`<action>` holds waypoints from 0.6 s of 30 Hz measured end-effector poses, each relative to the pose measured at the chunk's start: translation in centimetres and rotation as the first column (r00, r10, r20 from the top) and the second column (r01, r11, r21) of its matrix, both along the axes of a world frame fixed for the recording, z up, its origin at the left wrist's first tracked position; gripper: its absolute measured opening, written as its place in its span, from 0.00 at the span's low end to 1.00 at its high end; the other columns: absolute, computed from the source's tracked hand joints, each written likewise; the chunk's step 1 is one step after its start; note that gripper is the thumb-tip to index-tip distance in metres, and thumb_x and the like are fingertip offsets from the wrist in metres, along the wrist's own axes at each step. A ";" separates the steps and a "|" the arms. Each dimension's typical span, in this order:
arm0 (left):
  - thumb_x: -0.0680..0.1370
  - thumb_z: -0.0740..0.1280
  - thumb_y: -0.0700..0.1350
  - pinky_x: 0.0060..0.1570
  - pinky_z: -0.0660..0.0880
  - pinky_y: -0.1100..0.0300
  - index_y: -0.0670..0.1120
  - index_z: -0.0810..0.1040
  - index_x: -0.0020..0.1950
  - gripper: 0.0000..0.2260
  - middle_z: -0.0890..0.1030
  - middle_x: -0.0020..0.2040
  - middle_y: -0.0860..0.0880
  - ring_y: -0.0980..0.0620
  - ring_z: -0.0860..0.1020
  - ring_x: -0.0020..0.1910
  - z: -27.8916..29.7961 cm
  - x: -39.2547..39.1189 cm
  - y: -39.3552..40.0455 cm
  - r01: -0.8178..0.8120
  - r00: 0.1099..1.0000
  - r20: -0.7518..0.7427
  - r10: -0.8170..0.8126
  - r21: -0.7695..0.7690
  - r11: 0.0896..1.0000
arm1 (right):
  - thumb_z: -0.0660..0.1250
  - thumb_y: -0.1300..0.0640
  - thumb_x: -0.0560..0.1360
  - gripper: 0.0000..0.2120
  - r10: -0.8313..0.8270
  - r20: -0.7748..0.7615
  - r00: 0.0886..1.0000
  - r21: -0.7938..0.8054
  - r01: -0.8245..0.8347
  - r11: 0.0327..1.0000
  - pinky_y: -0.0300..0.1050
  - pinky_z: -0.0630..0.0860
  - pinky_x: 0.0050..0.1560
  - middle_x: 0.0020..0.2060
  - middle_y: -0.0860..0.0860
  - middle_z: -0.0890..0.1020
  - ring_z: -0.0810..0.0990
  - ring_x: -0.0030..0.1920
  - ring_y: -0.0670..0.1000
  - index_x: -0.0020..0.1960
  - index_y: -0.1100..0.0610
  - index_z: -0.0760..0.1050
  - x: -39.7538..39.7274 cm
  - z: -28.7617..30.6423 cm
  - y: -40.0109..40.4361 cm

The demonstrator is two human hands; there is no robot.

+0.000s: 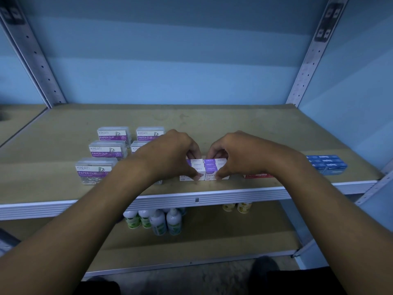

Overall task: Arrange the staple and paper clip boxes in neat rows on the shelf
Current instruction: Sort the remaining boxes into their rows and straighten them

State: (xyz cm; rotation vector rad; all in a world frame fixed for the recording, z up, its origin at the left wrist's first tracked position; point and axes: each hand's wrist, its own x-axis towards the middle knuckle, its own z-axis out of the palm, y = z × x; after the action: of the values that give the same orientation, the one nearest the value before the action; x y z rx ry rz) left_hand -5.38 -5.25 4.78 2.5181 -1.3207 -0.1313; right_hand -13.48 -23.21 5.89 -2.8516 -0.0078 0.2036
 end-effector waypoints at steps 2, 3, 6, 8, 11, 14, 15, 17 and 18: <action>0.66 0.79 0.55 0.47 0.78 0.58 0.52 0.84 0.54 0.18 0.83 0.49 0.55 0.58 0.78 0.45 -0.1 0.0 -0.1 0.000 1.000 0.009 0.000 -0.008 1.000 | 0.80 0.51 0.67 0.18 -0.013 0.014 1.000 -0.022 0.013 1.000 0.49 0.81 0.52 0.49 0.44 0.84 0.80 0.48 0.45 0.56 0.48 0.83 0.0 0.0 0.3; 0.66 0.79 0.55 0.47 0.79 0.57 0.52 0.85 0.54 0.18 0.84 0.49 0.55 0.57 0.79 0.45 -0.1 0.0 -0.1 0.001 1.000 0.019 -0.001 -0.009 1.000 | 0.80 0.50 0.67 0.18 -0.019 0.021 1.000 -0.028 0.019 0.999 0.49 0.81 0.51 0.49 0.44 0.83 0.80 0.48 0.45 0.56 0.48 0.83 0.1 0.0 0.4; 0.67 0.79 0.54 0.47 0.79 0.56 0.52 0.85 0.54 0.17 0.84 0.49 0.55 0.57 0.79 0.44 -0.1 -0.1 -0.2 0.006 0.999 0.032 -0.006 -0.011 1.000 | 0.80 0.51 0.66 0.18 -0.029 0.036 0.999 -0.038 0.031 0.999 0.50 0.82 0.50 0.48 0.46 0.83 0.81 0.47 0.47 0.55 0.48 0.84 0.1 -0.1 0.7; 0.67 0.79 0.54 0.45 0.78 0.58 0.52 0.85 0.54 0.17 0.84 0.49 0.55 0.57 0.78 0.43 -0.1 -0.1 -0.2 0.008 1.000 0.027 -0.007 -0.020 1.000 | 0.80 0.52 0.66 0.17 -0.038 0.040 0.998 -0.024 0.039 0.999 0.52 0.83 0.47 0.48 0.46 0.83 0.82 0.47 0.49 0.54 0.48 0.84 0.0 -0.2 0.8; 0.66 0.79 0.54 0.44 0.78 0.59 0.51 0.85 0.54 0.18 0.85 0.49 0.55 0.58 0.79 0.42 -0.1 0.0 -0.1 0.011 1.000 0.011 -0.011 -0.036 0.999 | 0.80 0.54 0.66 0.17 -0.047 0.043 0.998 -0.023 0.048 0.999 0.53 0.84 0.45 0.49 0.48 0.83 0.82 0.46 0.50 0.55 0.49 0.84 0.0 -0.3 1.0; 0.67 0.79 0.54 0.42 0.77 0.61 0.52 0.85 0.54 0.18 0.85 0.49 0.55 0.60 0.77 0.40 -0.1 0.0 -0.1 0.020 1.000 0.016 -0.019 -0.035 0.999 | 0.80 0.54 0.66 0.17 -0.055 0.047 0.997 -0.032 0.057 0.998 0.53 0.84 0.45 0.49 0.49 0.84 0.83 0.45 0.51 0.54 0.49 0.84 0.2 -0.5 1.1; 0.67 0.79 0.54 0.43 0.76 0.62 0.52 0.85 0.54 0.17 0.85 0.49 0.55 0.60 0.77 0.39 -0.1 0.1 -0.1 0.022 1.000 0.020 -0.021 -0.034 0.999 | 0.80 0.54 0.66 0.17 -0.062 0.044 0.997 -0.030 0.064 0.998 0.54 0.84 0.44 0.49 0.50 0.84 0.84 0.44 0.52 0.54 0.49 0.84 0.3 -0.6 1.0; 0.66 0.79 0.55 0.44 0.77 0.61 0.53 0.85 0.53 0.17 0.85 0.49 0.56 0.61 0.76 0.39 -0.2 0.3 -0.1 0.020 1.000 0.016 -0.019 -0.028 0.999 | 0.80 0.54 0.66 0.18 -0.065 0.032 0.997 -0.036 0.066 0.997 0.53 0.84 0.45 0.50 0.50 0.84 0.84 0.45 0.52 0.55 0.50 0.84 0.4 -0.7 1.0; 0.66 0.78 0.55 0.45 0.77 0.61 0.53 0.85 0.53 0.18 0.85 0.49 0.56 0.61 0.76 0.40 -0.2 0.3 0.0 0.019 1.000 0.013 -0.019 -0.024 1.000 | 0.80 0.54 0.66 0.18 -0.061 0.023 0.998 -0.039 0.062 0.997 0.53 0.84 0.46 0.51 0.50 0.84 0.83 0.46 0.51 0.56 0.50 0.84 0.5 -0.7 1.1</action>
State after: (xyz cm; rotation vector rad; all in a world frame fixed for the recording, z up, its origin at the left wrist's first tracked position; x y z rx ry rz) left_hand -5.07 -5.28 4.54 2.4908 -1.3431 -0.1031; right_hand -13.01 -22.13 5.20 -2.8892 0.0806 0.1610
